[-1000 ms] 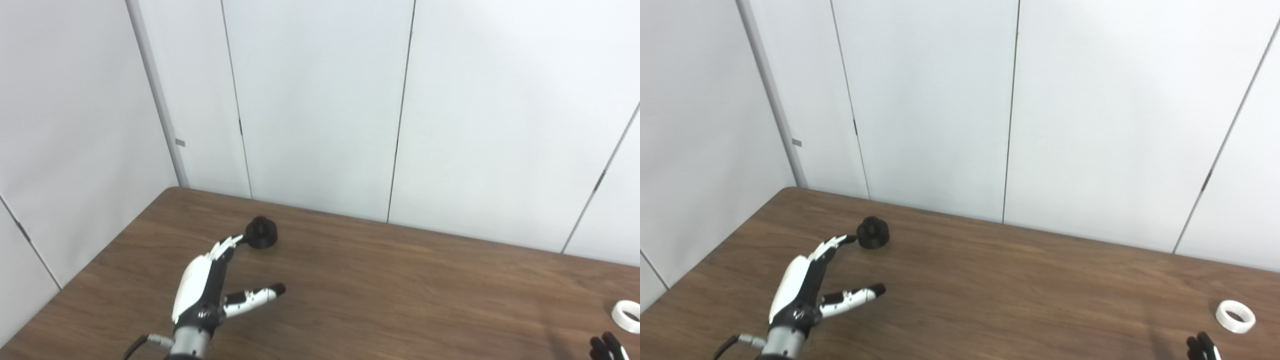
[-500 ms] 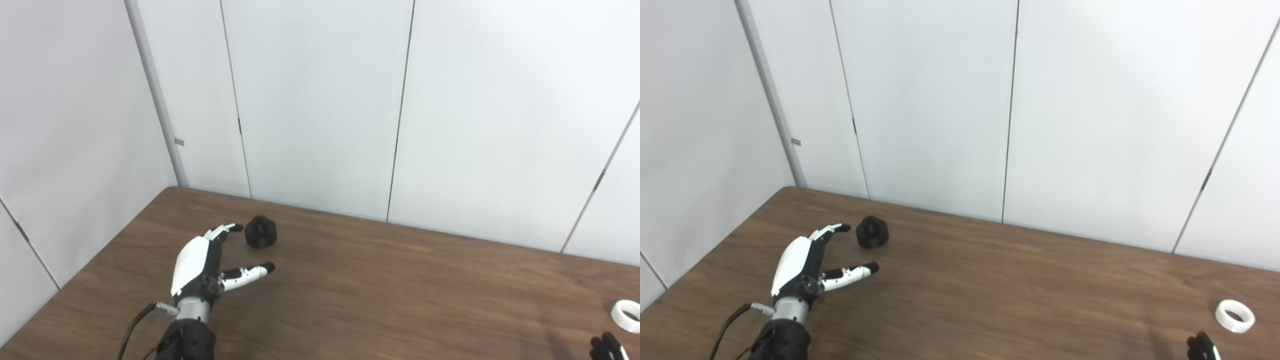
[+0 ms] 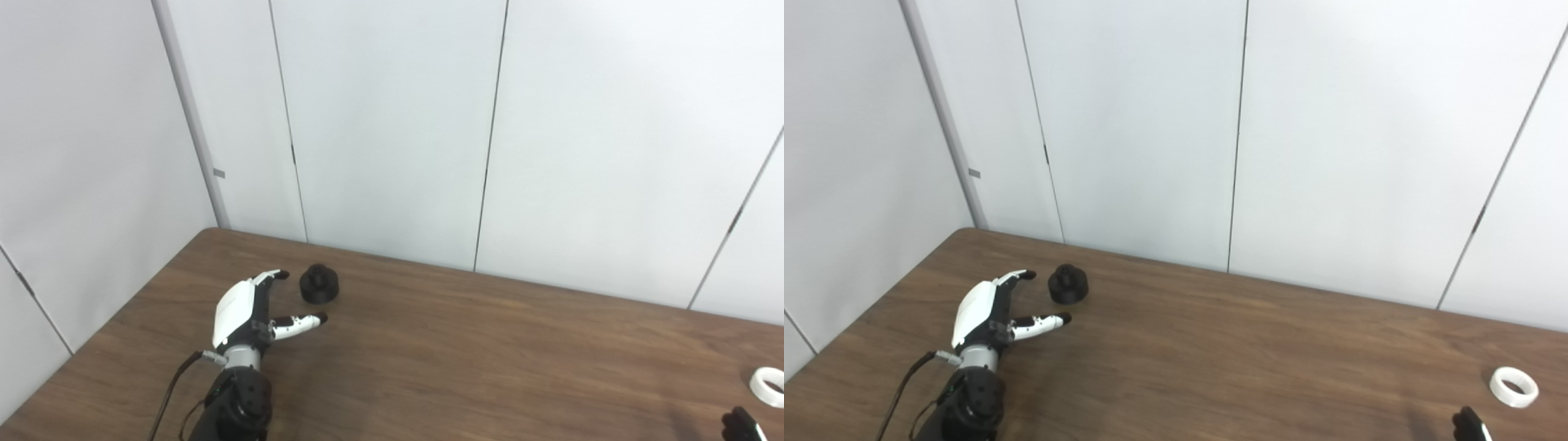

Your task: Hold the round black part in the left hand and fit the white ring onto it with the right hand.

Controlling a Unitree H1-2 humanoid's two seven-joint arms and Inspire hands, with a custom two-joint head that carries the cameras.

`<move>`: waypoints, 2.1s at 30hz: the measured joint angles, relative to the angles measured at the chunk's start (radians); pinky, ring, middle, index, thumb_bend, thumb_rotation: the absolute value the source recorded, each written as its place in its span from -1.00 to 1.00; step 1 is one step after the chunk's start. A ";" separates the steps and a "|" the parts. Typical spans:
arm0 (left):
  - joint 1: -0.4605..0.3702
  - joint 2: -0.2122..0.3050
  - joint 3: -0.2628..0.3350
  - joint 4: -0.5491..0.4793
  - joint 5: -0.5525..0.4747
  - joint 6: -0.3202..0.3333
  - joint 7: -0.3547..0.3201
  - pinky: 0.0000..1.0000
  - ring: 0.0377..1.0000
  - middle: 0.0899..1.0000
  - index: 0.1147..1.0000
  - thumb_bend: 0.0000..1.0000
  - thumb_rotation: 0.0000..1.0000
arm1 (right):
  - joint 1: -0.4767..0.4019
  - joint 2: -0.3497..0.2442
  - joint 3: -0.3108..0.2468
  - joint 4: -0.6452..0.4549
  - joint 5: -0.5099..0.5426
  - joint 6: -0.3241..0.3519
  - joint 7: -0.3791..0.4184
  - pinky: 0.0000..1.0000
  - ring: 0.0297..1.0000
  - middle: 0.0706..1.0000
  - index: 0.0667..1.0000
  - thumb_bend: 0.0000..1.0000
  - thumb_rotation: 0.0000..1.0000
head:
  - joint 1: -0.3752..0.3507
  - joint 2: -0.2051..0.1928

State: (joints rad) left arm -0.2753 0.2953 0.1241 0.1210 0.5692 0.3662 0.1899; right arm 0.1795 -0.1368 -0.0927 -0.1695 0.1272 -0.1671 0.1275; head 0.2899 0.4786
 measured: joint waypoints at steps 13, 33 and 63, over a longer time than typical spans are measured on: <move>-0.091 0.015 -0.012 0.156 -0.063 -0.036 0.038 1.00 0.96 0.82 0.62 0.86 -0.52 | 0.008 -0.002 0.002 -0.012 0.018 0.041 0.000 1.00 1.00 1.00 0.95 0.14 1.00 | -0.002 0.002; -0.211 0.105 -0.138 0.292 -0.055 -0.011 -0.005 1.00 1.00 0.88 0.63 0.90 -0.31 | 0.016 -0.007 0.006 -0.016 0.014 0.039 0.001 1.00 1.00 0.99 0.95 0.21 1.00 | -0.012 0.002; -0.302 0.149 -0.272 0.460 -0.007 0.048 -0.031 1.00 1.00 0.94 0.54 0.87 -0.22 | 0.057 -0.014 0.008 -0.049 0.023 0.059 -0.001 1.00 1.00 0.99 0.96 0.16 1.00 | -0.021 0.020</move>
State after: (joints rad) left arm -0.5772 0.4446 -0.1477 0.5811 0.5618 0.4144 0.1584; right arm 0.2368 -0.1511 -0.0844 -0.2181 0.1505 -0.1077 0.1268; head 0.2684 0.4985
